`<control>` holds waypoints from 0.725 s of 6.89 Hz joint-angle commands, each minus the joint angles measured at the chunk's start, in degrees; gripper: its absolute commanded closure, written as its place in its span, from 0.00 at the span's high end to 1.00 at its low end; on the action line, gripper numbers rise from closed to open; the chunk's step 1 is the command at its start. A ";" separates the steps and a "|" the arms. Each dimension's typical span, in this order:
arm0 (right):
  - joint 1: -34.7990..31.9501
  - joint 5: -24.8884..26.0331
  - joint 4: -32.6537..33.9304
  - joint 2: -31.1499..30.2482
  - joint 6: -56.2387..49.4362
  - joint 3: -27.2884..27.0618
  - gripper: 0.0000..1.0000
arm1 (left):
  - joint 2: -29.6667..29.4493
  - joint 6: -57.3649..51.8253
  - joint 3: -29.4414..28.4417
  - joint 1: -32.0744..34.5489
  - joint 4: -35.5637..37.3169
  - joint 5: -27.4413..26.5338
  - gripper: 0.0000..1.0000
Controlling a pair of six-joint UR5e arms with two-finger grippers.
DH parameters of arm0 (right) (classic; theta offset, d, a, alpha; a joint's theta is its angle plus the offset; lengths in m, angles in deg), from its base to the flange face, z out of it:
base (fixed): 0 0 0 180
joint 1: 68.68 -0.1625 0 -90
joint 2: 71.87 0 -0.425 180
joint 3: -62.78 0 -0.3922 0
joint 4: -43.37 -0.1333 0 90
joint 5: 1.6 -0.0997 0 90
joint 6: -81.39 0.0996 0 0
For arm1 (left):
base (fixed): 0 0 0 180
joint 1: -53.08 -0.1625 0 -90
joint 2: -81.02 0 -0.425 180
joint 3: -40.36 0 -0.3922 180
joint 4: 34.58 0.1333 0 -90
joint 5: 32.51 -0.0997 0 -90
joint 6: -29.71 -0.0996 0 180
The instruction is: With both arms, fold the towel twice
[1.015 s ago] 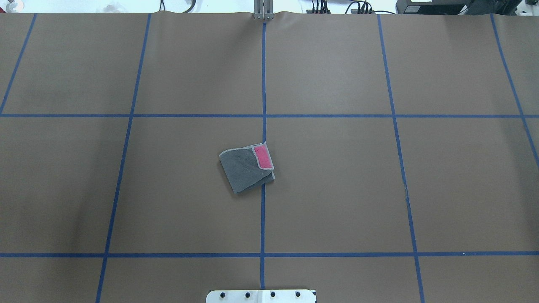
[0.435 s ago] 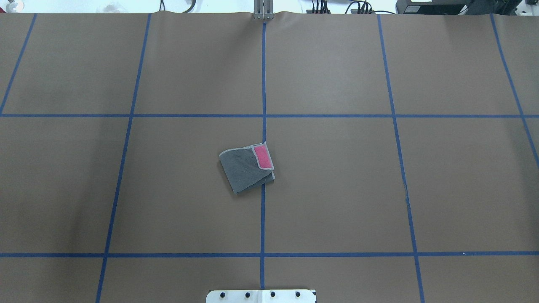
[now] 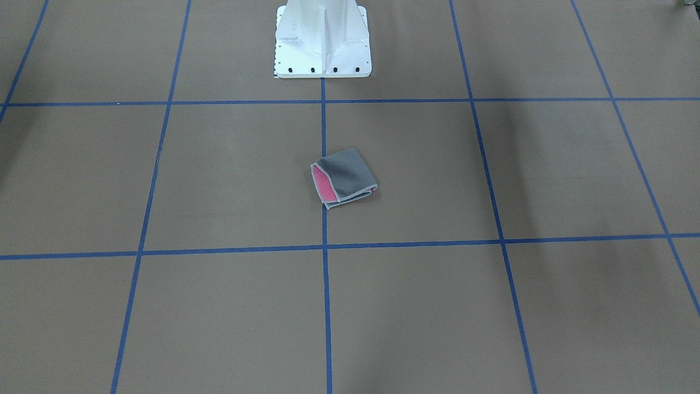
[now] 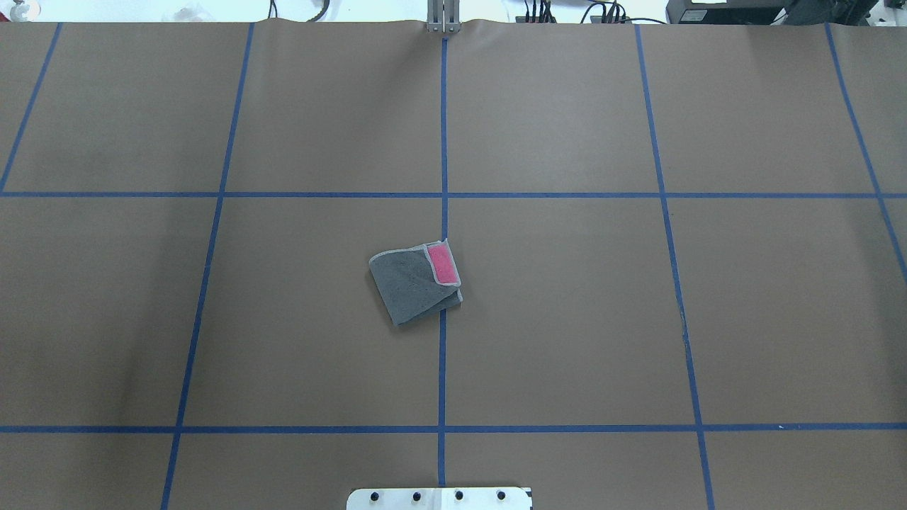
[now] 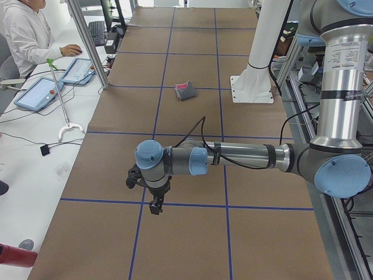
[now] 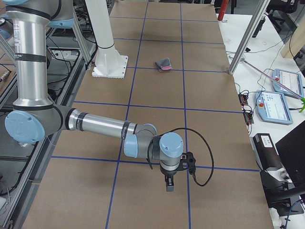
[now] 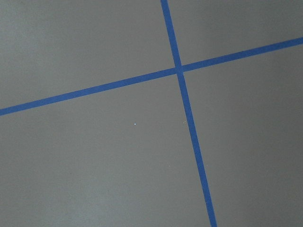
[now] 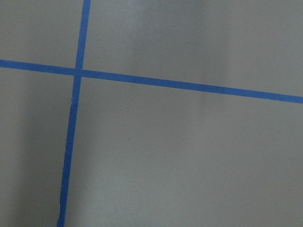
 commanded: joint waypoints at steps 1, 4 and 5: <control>0.00 -0.33 0.71 0.39 1.34 -2.33 1.00 | 0.02 0.18 0.01 0.00 0.00 -0.01 1.00; 1.14 -0.86 0.37 0.66 11.11 -4.97 1.00 | 0.10 0.19 0.36 0.09 0.00 -0.10 1.00; 1.14 -0.77 0.10 0.05 10.50 -4.89 1.00 | 0.19 0.19 0.36 0.09 0.00 -0.10 1.00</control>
